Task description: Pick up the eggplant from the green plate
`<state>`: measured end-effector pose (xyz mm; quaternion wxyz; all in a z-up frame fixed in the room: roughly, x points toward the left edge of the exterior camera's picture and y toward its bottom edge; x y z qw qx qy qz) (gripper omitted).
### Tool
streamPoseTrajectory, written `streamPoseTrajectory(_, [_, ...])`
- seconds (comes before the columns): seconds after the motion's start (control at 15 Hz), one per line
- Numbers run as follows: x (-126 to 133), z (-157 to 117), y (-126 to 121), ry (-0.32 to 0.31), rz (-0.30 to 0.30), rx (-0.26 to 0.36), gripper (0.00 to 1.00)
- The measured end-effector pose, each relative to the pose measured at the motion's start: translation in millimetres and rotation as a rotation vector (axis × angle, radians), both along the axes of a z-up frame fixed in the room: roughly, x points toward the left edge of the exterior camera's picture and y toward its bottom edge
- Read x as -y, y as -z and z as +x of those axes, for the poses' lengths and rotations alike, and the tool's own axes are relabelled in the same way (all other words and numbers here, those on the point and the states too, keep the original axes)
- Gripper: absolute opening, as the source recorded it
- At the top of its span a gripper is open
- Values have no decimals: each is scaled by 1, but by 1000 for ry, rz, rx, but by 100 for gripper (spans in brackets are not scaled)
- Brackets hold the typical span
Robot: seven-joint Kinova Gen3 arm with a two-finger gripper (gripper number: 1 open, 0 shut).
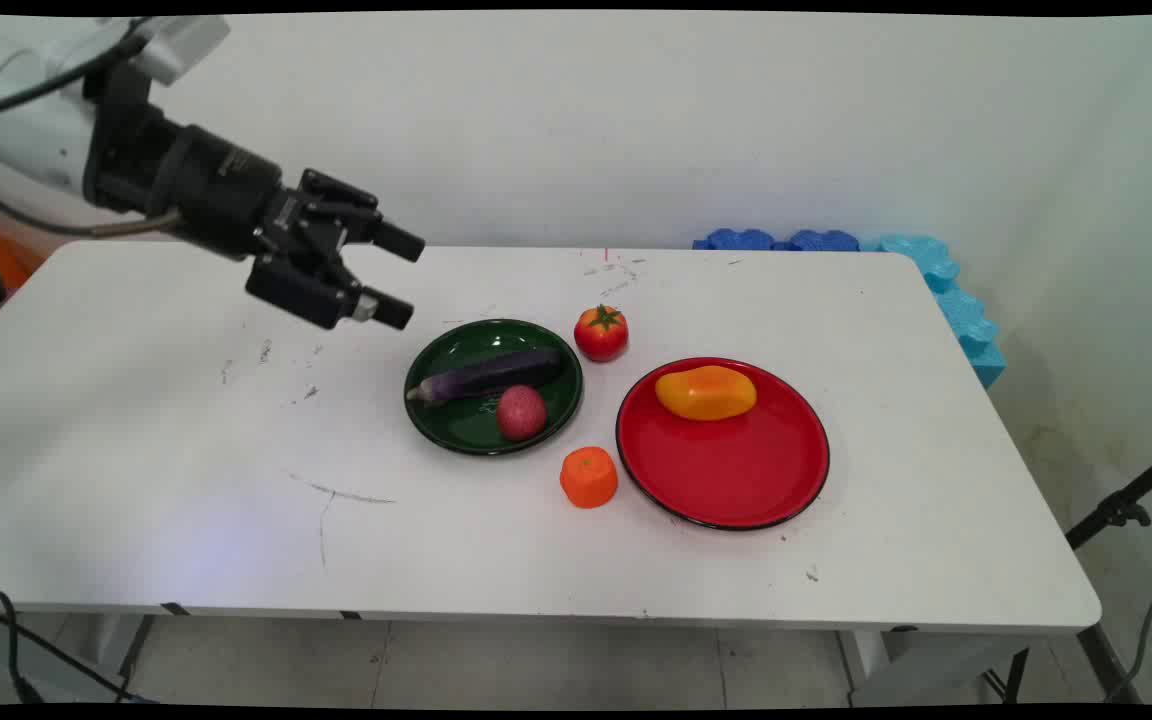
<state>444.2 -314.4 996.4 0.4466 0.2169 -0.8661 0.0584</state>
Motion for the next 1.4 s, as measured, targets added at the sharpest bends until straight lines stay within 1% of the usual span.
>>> streamPoseTrajectory(0.13, [7,-11,-7,-23,12,6,100])
streamPoseTrajectory(0.27, [18,-21,-9,-63,31,36,100])
streamPoseTrajectory(0.4, [28,-26,-6,-94,40,69,100])
streamPoseTrajectory(0.6, [47,-31,6,-141,54,129,100])
streamPoseTrajectory(0.8, [70,-30,29,-198,77,209,100])
streamPoseTrajectory(0.93, [83,-27,49,-232,99,260,100])
streamPoseTrajectory(1.07, [93,-24,70,-256,119,300,100])
streamPoseTrajectory(1.2, [102,-23,91,-270,138,324,100])
streamPoseTrajectory(1.4, [110,-24,118,-273,161,341,100])
